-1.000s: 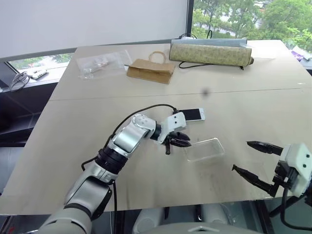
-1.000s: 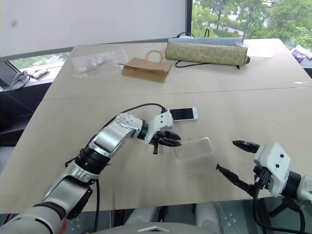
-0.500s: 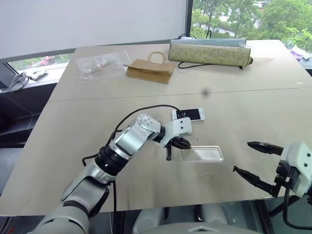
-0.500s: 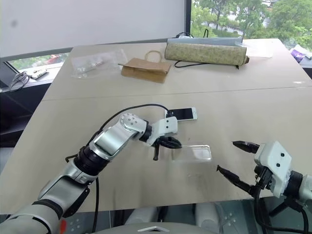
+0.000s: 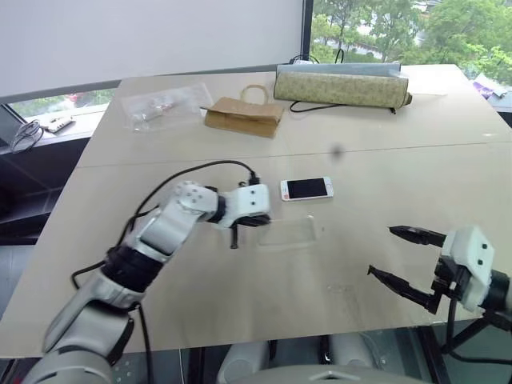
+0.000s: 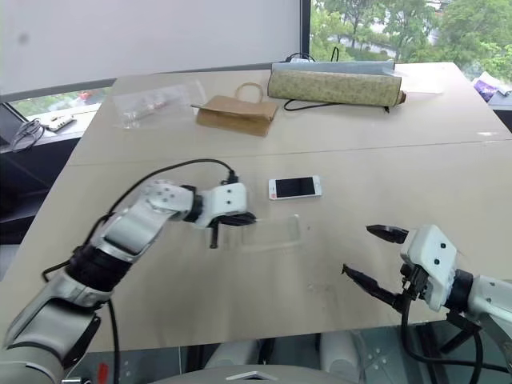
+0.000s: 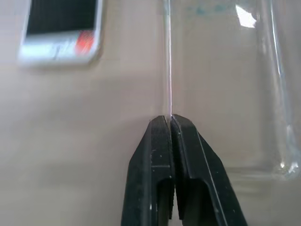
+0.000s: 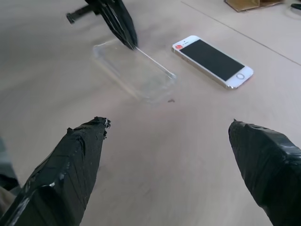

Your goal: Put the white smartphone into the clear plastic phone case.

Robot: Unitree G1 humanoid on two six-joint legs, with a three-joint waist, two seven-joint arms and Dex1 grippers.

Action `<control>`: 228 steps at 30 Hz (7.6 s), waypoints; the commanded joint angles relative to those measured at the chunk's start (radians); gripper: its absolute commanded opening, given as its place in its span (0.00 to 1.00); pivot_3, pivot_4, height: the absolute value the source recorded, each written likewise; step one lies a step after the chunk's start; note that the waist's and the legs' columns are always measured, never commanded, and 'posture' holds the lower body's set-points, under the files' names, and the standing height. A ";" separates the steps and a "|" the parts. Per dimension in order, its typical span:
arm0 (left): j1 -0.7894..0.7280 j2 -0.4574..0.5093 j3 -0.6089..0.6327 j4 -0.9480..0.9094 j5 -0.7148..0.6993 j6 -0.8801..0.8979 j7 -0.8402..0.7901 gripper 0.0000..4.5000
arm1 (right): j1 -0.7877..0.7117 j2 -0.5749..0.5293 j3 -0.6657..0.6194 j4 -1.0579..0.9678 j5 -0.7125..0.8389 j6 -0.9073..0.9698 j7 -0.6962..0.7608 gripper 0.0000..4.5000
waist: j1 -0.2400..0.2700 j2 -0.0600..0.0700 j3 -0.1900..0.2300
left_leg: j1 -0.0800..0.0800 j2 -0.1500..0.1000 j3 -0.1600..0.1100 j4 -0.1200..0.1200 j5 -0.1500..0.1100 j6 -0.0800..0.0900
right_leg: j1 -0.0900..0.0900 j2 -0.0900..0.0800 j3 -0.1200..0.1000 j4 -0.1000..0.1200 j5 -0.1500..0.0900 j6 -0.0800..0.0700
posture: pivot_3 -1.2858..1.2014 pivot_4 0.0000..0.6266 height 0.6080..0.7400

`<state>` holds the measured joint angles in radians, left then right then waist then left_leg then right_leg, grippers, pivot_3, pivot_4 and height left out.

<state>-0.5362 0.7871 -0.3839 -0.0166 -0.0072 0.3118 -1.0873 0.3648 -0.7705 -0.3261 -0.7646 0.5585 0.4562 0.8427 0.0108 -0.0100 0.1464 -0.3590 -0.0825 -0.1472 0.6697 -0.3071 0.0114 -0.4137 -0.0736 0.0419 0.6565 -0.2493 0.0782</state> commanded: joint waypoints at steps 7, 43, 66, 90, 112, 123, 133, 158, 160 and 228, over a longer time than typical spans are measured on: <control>-0.006 -0.046 0.061 0.196 0.026 -0.238 0.009 0.02 | -0.120 0.002 0.100 0.073 -0.017 -0.043 0.026 1.00 | 0.002 0.000 0.000 | 0.000 -0.001 0.000 0.000 0.000 0.000 | 0.000 0.000 -0.001 0.001 0.000 0.000 | 0.52 0.24 1.00; -0.047 -0.201 0.112 0.193 -0.028 -0.248 -0.038 0.63 | -0.292 0.022 0.214 0.130 -0.061 -0.006 -0.028 1.00 | -0.001 -0.001 0.000 | -0.002 -0.001 0.000 0.001 0.000 0.000 | -0.001 0.000 -0.001 0.001 0.000 0.000 | 0.52 0.24 1.00; 0.753 -0.193 0.782 -0.766 -0.682 0.379 0.376 0.99 | -1.184 0.126 0.748 1.036 -0.483 -0.082 0.211 1.00 | -0.023 0.000 0.000 | -0.003 0.000 0.000 -0.002 0.000 0.000 | -0.004 -0.005 0.001 -0.002 0.000 0.000 | 0.52 0.24 1.00; 0.910 -0.208 0.776 -0.866 -0.712 0.322 0.537 0.99 | -1.559 0.528 0.735 1.922 -0.705 -0.396 0.354 1.00 | -0.077 0.001 0.000 | 0.003 0.001 0.003 -0.004 -0.001 -0.001 | -0.005 0.001 0.008 0.001 0.001 -0.003 | 0.52 0.24 1.00; 0.945 -0.176 0.720 -0.667 -0.598 0.177 0.425 1.00 | -1.233 0.309 0.666 0.896 -0.604 -0.067 0.496 0.66 | -0.053 0.003 0.001 | -0.008 0.001 0.001 -0.008 -0.002 -0.003 | -0.019 0.002 0.011 -0.001 0.002 -0.003 | 0.52 0.24 1.00; 0.907 -0.096 0.683 -0.555 -0.504 0.073 0.288 1.00 | -1.081 0.245 0.839 0.616 -0.710 0.121 0.394 0.66 | -0.040 0.003 0.001 | -0.008 0.000 0.001 -0.005 -0.002 -0.003 | -0.018 0.001 0.010 0.000 0.002 -0.004 | 0.52 0.24 1.00; 0.893 -0.102 0.677 -0.526 -0.481 0.043 0.262 1.00 | -1.075 0.231 0.873 0.615 -0.718 0.155 0.361 0.66 | -0.042 0.002 0.000 | -0.007 0.000 0.001 -0.006 -0.002 -0.003 | -0.018 0.001 0.010 0.000 0.002 -0.004 | 0.52 0.24 1.00; 0.893 -0.123 0.636 -0.583 -0.481 0.054 0.308 1.00 | -1.132 0.182 0.949 0.593 -0.702 0.204 0.417 0.66 | -0.027 0.001 0.000 | -0.006 0.000 0.000 -0.006 -0.002 -0.003 | -0.016 0.000 0.009 0.000 0.002 -0.004 | 0.52 0.24 1.00; 0.888 -0.120 0.635 -0.584 -0.484 0.058 0.308 1.00 | -1.132 0.180 0.958 0.596 -0.706 0.196 0.418 0.66 | -0.024 0.001 0.000 | -0.006 0.000 0.000 -0.006 -0.002 -0.003 | -0.015 0.000 0.009 0.000 0.002 -0.004 | 0.52 0.24 1.00; 0.542 -0.125 0.410 -0.077 -0.339 -0.171 0.052 0.00 | -1.030 0.422 0.859 0.625 -0.426 0.185 0.088 0.01 | -0.023 0.002 0.000 | -0.005 0.000 -0.002 -0.004 -0.002 -0.003 | -0.016 0.001 0.007 0.003 0.002 -0.004 | 0.52 0.24 1.00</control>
<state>0.0260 0.6643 0.0276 -0.0715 -0.3489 0.1271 -1.0601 -0.6433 -0.3530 0.5346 -0.1332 0.1424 0.6720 0.9304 -0.0126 -0.0082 0.1464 -0.3641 -0.0829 -0.1498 0.6663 -0.3087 0.0086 -0.4293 -0.0727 0.0481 0.6590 -0.2468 0.0745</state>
